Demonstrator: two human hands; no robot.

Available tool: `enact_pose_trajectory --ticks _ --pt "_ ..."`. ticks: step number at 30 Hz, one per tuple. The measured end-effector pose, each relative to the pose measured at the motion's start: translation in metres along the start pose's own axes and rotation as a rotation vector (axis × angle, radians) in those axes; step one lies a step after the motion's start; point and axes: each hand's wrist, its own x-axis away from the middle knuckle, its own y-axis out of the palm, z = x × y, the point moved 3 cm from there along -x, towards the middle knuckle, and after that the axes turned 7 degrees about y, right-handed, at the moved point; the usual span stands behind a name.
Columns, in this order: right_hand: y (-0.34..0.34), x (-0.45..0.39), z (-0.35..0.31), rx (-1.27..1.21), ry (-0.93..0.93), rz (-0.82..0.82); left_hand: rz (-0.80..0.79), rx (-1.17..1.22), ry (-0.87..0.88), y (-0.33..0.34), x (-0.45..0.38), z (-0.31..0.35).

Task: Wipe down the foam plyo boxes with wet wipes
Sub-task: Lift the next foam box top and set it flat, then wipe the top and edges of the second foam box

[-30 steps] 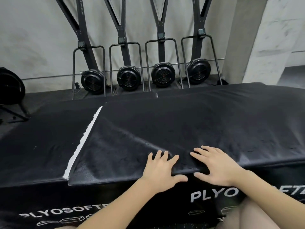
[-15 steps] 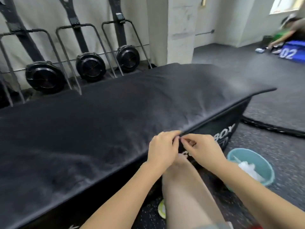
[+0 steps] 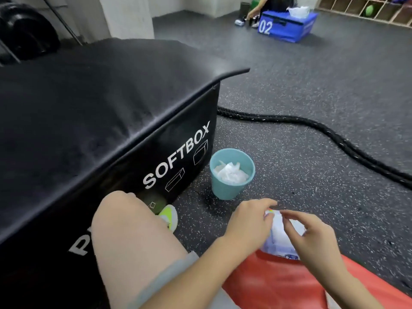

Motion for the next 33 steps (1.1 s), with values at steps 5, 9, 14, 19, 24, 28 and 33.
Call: enact_pose_trajectory --ticks 5,9,14,19,24,28,33 --pt "0.002 0.004 0.059 0.11 0.03 0.08 -0.14 -0.095 0.045 0.041 -0.009 0.01" --pt "0.008 0.001 0.082 0.071 0.126 0.017 -0.203 -0.222 -0.007 0.061 -0.019 0.008" --pt "0.022 -0.008 0.089 0.081 0.116 -0.054 -0.197 -0.182 -0.161 0.072 -0.027 -0.006" --pt "0.027 -0.011 0.079 -0.036 0.212 -0.104 -0.095 -0.072 -0.271 0.071 -0.029 -0.023" --pt "0.031 -0.013 0.063 -0.201 0.281 -0.088 0.037 0.133 -0.4 0.062 -0.028 -0.023" --pt "0.033 -0.018 0.049 -0.317 0.272 -0.08 0.11 0.305 -0.431 0.047 -0.033 -0.023" --pt "0.026 -0.036 0.008 -0.518 0.164 -0.117 0.098 0.512 -0.408 0.015 -0.036 -0.019"
